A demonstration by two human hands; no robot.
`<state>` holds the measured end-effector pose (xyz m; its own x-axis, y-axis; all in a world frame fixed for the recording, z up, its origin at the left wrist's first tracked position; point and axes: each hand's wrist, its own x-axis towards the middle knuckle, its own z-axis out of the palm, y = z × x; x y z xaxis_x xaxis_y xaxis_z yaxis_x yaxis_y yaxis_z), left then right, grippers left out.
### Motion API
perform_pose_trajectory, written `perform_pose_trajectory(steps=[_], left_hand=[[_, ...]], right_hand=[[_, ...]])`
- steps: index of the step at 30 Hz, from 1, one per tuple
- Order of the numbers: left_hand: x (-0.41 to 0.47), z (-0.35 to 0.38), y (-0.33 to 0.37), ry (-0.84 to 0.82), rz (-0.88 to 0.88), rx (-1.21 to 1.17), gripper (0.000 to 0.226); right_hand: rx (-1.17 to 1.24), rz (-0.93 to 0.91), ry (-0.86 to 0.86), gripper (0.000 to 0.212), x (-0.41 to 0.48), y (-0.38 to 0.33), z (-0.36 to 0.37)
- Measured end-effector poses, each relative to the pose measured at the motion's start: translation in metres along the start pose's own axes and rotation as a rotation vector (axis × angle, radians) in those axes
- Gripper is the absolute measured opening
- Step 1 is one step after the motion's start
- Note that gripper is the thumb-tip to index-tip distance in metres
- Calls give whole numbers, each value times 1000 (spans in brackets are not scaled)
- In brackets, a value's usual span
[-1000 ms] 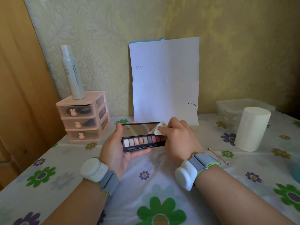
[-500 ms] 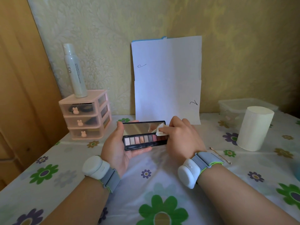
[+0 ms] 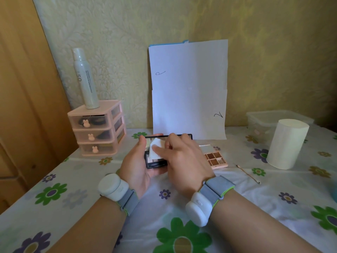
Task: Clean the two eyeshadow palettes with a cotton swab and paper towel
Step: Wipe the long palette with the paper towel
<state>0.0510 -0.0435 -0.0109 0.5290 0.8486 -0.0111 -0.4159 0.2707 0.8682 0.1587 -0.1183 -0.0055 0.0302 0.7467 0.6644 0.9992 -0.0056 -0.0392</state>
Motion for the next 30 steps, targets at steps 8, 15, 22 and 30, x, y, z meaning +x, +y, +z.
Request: perform_pose_trajectory(steps=[8, 15, 22, 30], left_hand=[[3, -3, 0, -18, 12, -10, 55], [2, -5, 6, 32, 73, 69, 54], [0, -5, 7, 39, 75, 114, 52], [-2, -1, 6, 38, 72, 118, 51]], right_hand=[[21, 25, 10, 51, 0, 4, 0], [-175, 306, -37, 42, -4, 44, -2], [-172, 334, -105, 44, -5, 50, -3], [-251, 346, -79, 45, -6, 52, 0]])
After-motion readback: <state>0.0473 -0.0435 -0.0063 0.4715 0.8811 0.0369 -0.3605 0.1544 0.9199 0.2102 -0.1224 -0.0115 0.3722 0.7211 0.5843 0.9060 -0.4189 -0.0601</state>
